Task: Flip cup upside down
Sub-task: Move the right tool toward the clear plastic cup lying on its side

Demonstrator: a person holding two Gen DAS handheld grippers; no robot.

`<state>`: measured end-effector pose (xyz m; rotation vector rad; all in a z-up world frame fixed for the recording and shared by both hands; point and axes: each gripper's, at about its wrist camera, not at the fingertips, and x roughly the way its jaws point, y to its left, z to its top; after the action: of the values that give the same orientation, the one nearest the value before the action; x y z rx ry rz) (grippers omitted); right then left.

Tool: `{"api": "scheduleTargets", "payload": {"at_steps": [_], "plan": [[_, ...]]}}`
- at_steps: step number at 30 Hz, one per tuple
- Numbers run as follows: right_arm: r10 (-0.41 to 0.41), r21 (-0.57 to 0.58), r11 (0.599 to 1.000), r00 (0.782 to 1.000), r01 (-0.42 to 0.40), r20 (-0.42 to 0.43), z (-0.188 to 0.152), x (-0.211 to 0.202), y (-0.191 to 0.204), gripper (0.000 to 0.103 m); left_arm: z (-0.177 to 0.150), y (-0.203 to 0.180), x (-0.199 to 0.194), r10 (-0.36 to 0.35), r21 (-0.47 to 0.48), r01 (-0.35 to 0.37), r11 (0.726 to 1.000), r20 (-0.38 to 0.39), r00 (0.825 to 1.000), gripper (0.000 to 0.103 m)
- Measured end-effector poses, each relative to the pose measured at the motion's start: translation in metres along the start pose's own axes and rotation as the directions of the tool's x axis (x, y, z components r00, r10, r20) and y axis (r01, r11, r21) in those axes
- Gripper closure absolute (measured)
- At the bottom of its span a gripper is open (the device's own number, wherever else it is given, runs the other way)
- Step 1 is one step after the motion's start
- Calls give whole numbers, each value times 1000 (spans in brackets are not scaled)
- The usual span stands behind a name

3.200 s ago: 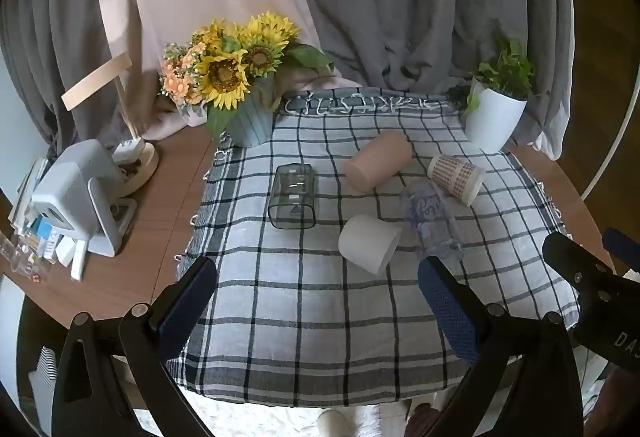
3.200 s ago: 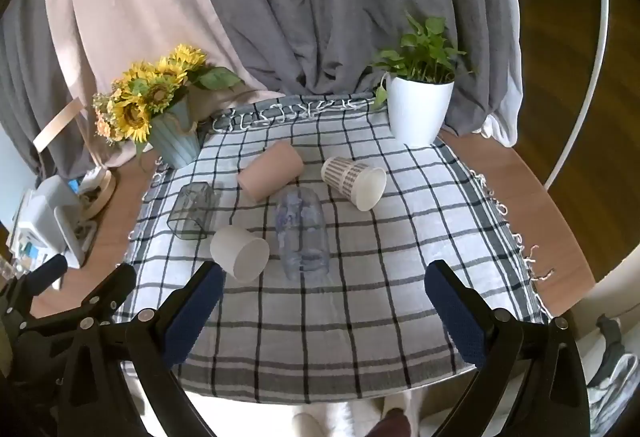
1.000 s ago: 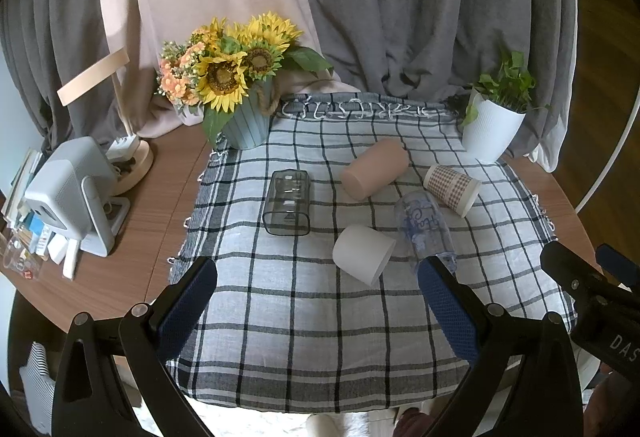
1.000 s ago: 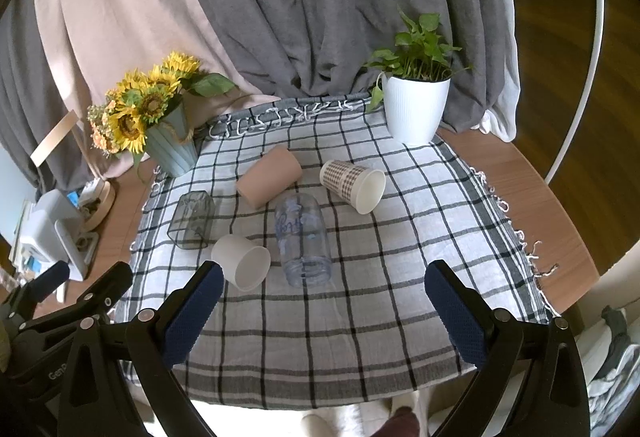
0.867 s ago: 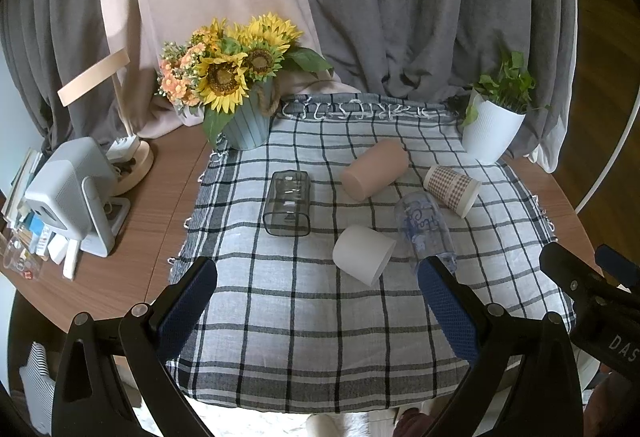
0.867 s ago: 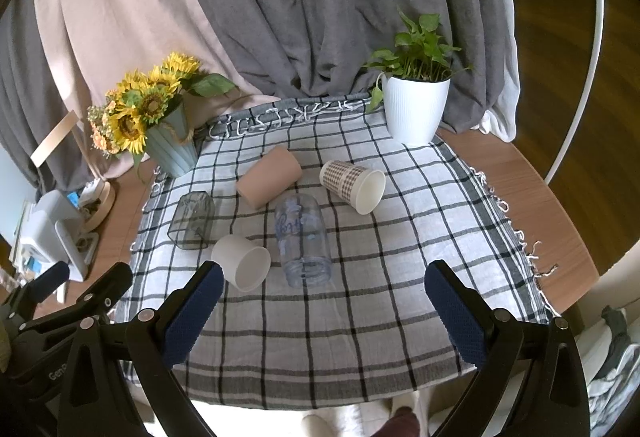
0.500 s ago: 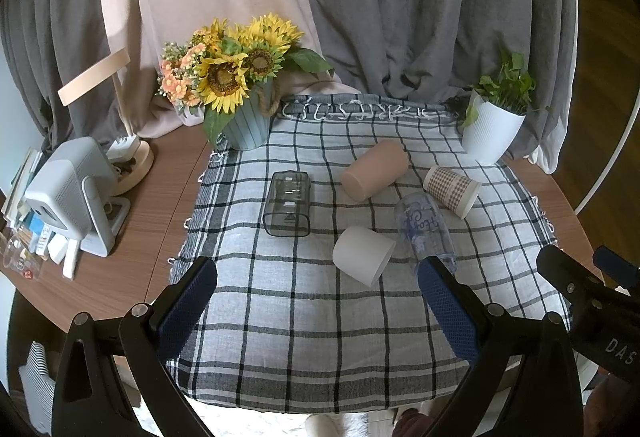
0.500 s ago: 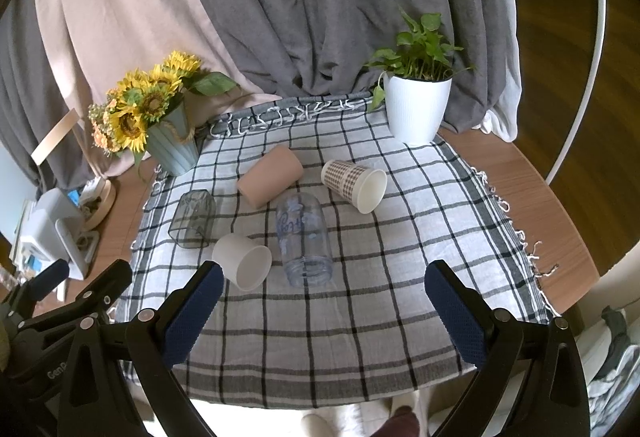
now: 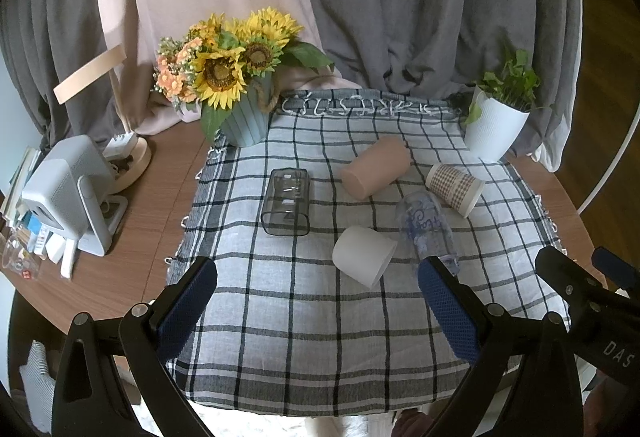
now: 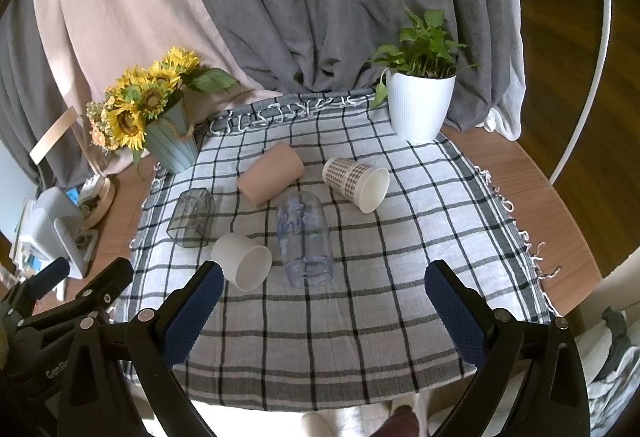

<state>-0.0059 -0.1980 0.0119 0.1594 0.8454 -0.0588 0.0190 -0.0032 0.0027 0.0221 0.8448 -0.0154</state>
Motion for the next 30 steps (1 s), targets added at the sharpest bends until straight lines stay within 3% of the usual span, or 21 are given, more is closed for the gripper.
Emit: {"api": "scheduleTargets", "payload": {"at_steps": [19, 30], "plan": [[35, 8, 999, 992, -34, -121, 14, 89, 4, 2, 7, 7, 84, 60, -19, -64, 998, -167, 984, 0], [76, 11, 997, 973, -76, -217, 31, 156, 11, 2, 22, 5, 126, 51, -24, -59, 998, -236, 970, 0]]}}
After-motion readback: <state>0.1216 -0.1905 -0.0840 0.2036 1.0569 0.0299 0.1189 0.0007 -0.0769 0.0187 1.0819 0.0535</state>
